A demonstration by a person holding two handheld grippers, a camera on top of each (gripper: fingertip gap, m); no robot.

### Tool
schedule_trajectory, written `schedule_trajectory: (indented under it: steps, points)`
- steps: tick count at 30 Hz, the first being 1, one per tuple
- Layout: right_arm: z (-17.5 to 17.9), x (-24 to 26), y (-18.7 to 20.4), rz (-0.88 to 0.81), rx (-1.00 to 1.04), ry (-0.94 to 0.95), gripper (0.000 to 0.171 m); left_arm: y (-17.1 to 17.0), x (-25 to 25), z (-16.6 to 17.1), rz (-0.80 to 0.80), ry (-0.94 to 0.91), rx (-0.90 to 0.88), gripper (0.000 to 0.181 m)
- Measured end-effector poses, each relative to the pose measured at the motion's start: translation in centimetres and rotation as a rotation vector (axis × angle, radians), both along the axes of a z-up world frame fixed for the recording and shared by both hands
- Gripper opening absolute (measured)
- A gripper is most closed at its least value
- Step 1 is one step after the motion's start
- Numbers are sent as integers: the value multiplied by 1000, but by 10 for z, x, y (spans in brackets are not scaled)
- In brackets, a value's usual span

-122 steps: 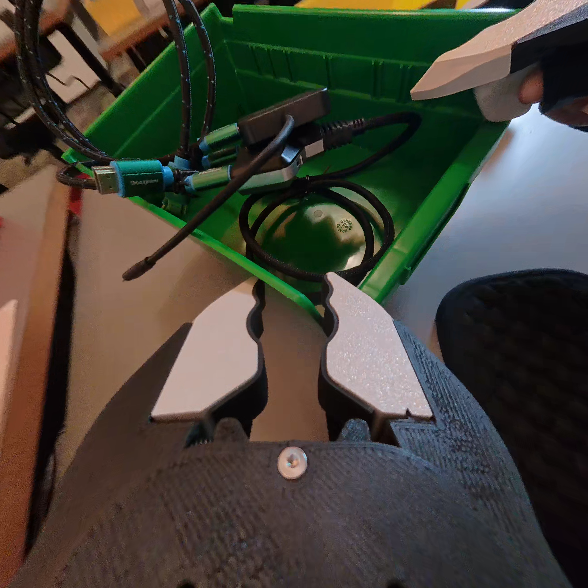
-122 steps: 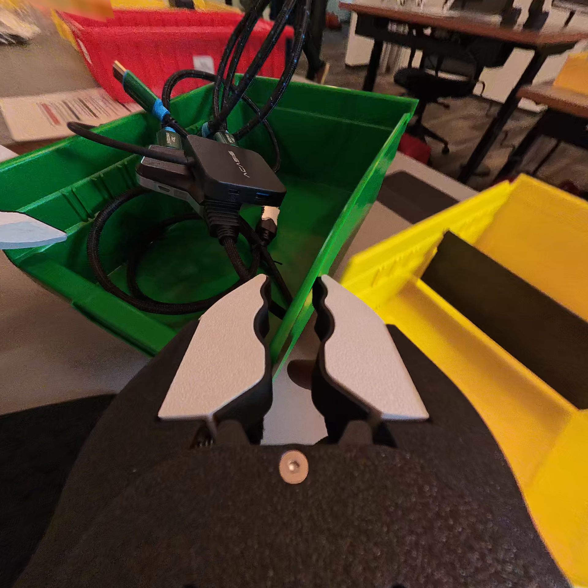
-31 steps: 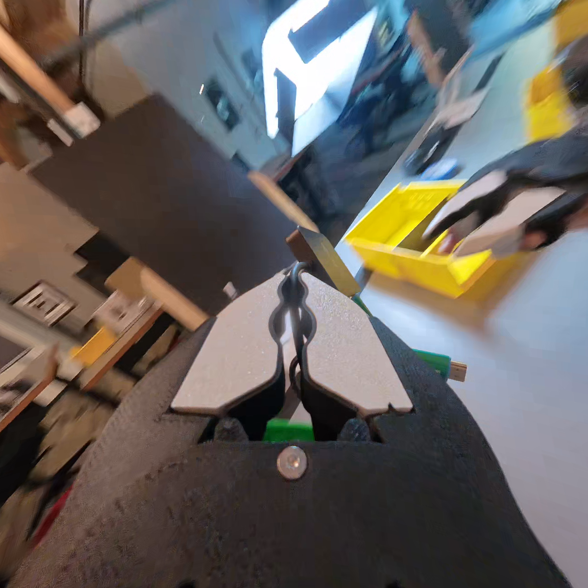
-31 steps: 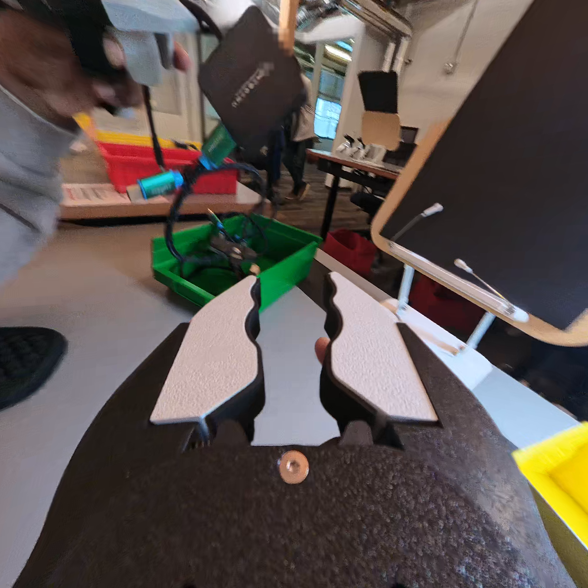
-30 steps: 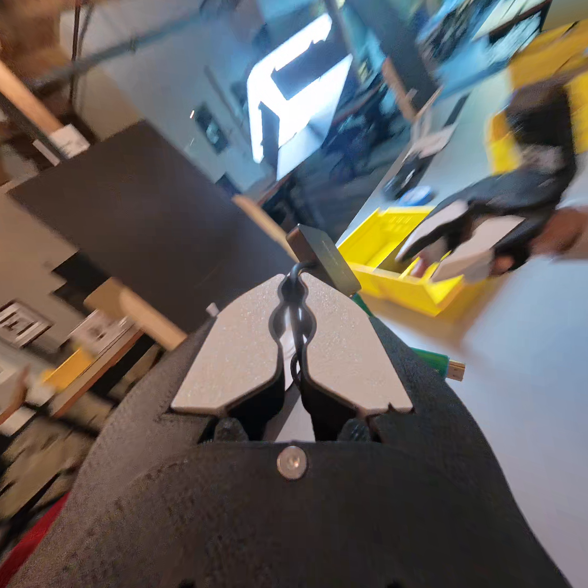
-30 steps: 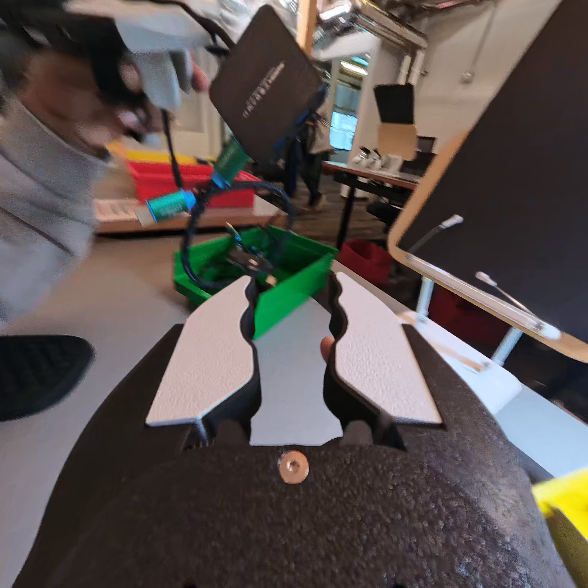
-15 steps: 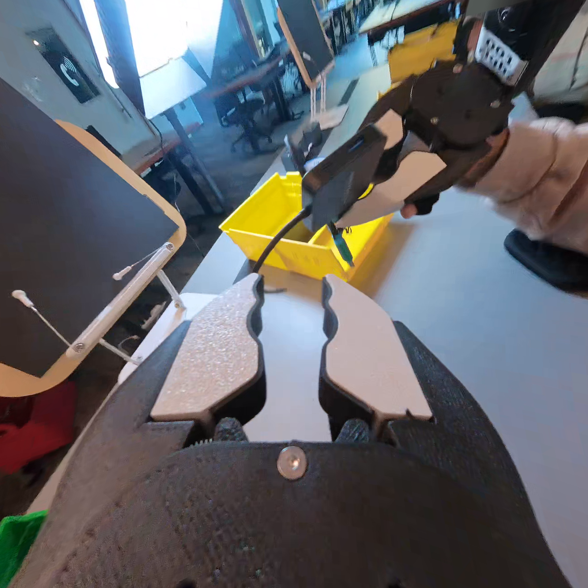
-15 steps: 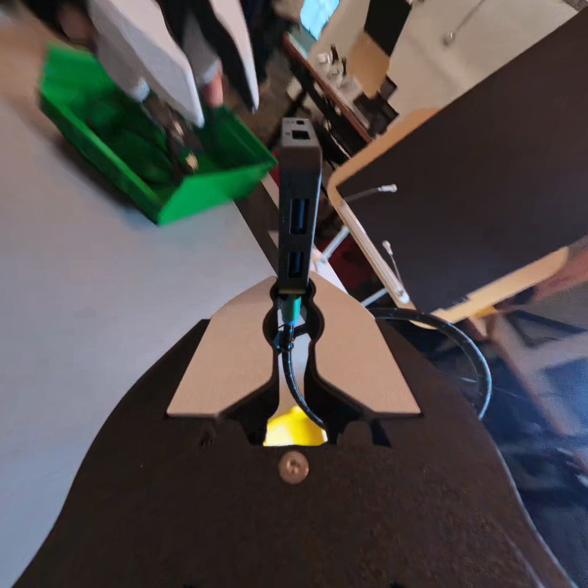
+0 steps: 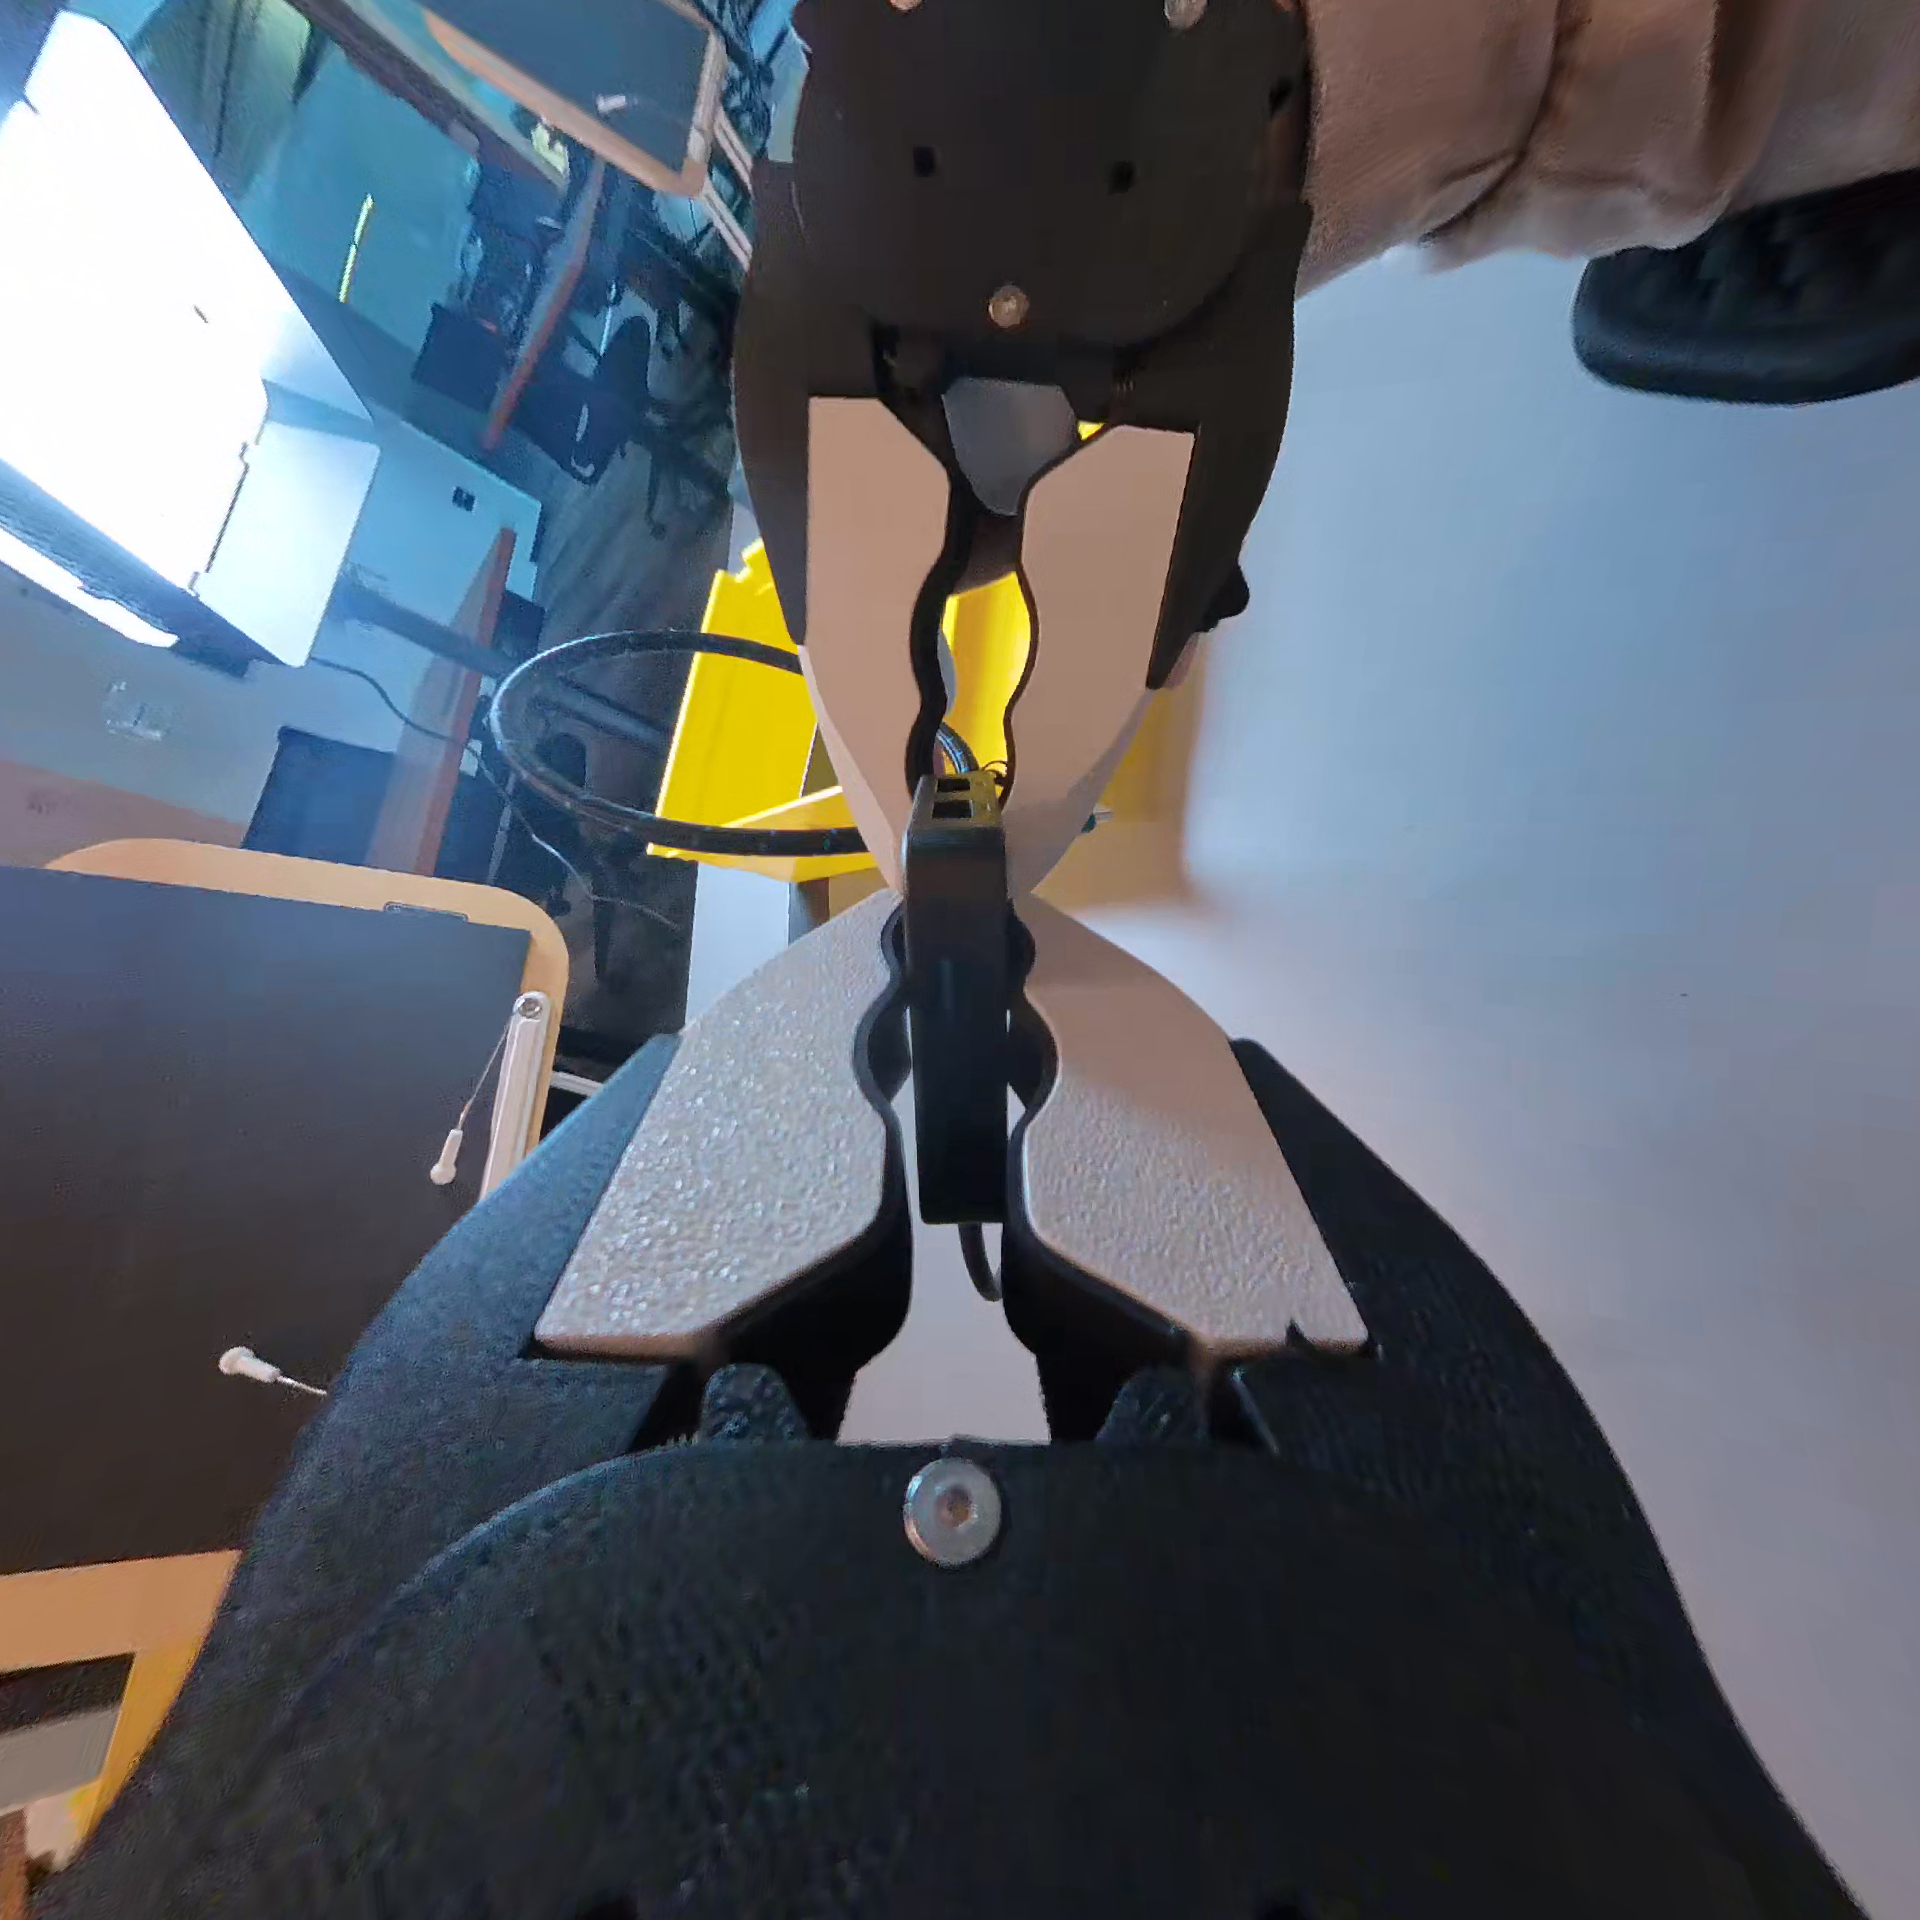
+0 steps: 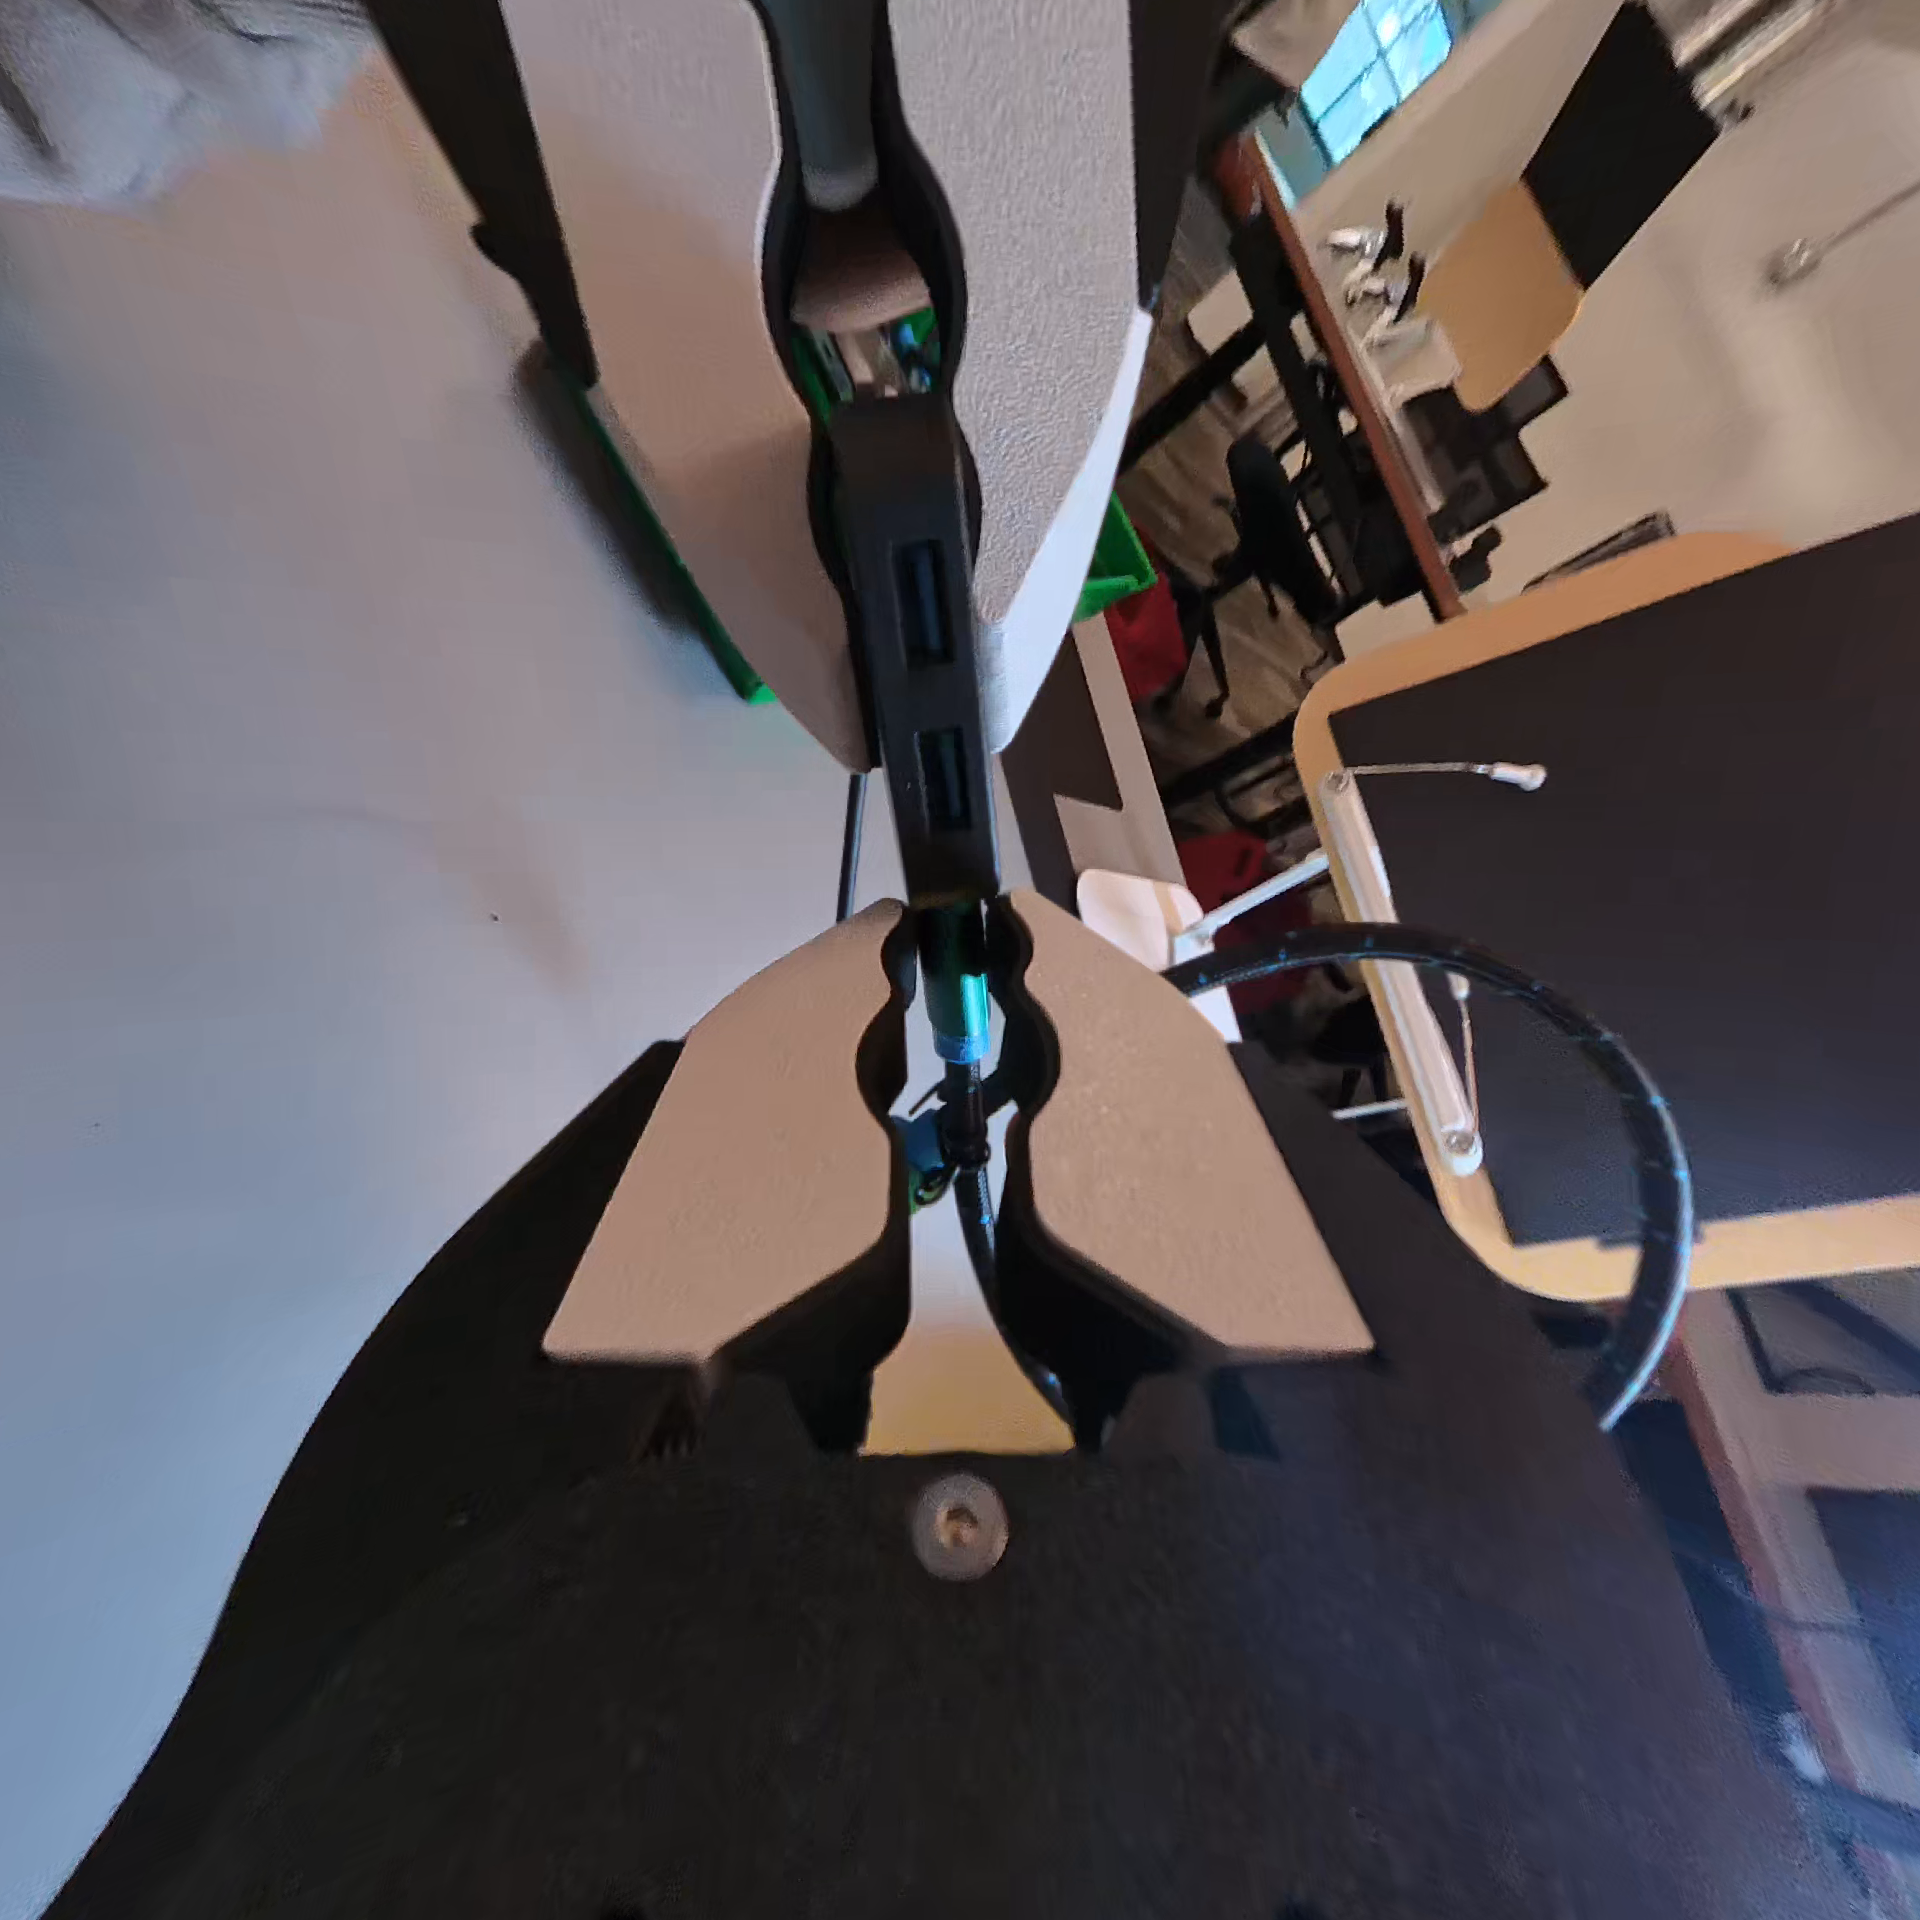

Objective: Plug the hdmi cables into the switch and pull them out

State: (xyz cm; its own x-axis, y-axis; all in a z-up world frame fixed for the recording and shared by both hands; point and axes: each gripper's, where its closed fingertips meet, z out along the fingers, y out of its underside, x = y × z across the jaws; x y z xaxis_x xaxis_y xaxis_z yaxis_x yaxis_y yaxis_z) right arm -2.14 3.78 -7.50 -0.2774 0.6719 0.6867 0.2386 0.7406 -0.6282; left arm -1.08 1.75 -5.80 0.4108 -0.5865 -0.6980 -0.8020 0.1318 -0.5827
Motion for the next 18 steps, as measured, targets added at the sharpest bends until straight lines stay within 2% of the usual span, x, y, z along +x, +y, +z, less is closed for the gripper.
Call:
schedule_trajectory:
  steps: [8, 10, 11, 13, 15, 18]
  points:
    - [14, 11, -16, 59, 96, -6, 12, -21, -8, 9, 8, 46, -39, 14]
    - [1, 28, 46, -169, 272, -116, 12, -24, -39, 22, 114, 40, -4, 14]
    - [1, 36, 60, -172, 162, -102, 12, -30, -56, 36, 147, -18, 36, 14]
    - [28, 54, 81, -199, -40, 18, 13, -46, -88, 62, 200, -114, 124, 14]
    - [47, 74, 104, -290, -38, 61, 13, -56, -110, 78, 258, -152, 202, 14]
    - [59, 87, 134, -407, -57, 107, 13, -60, -111, 94, 237, -223, 274, 14]
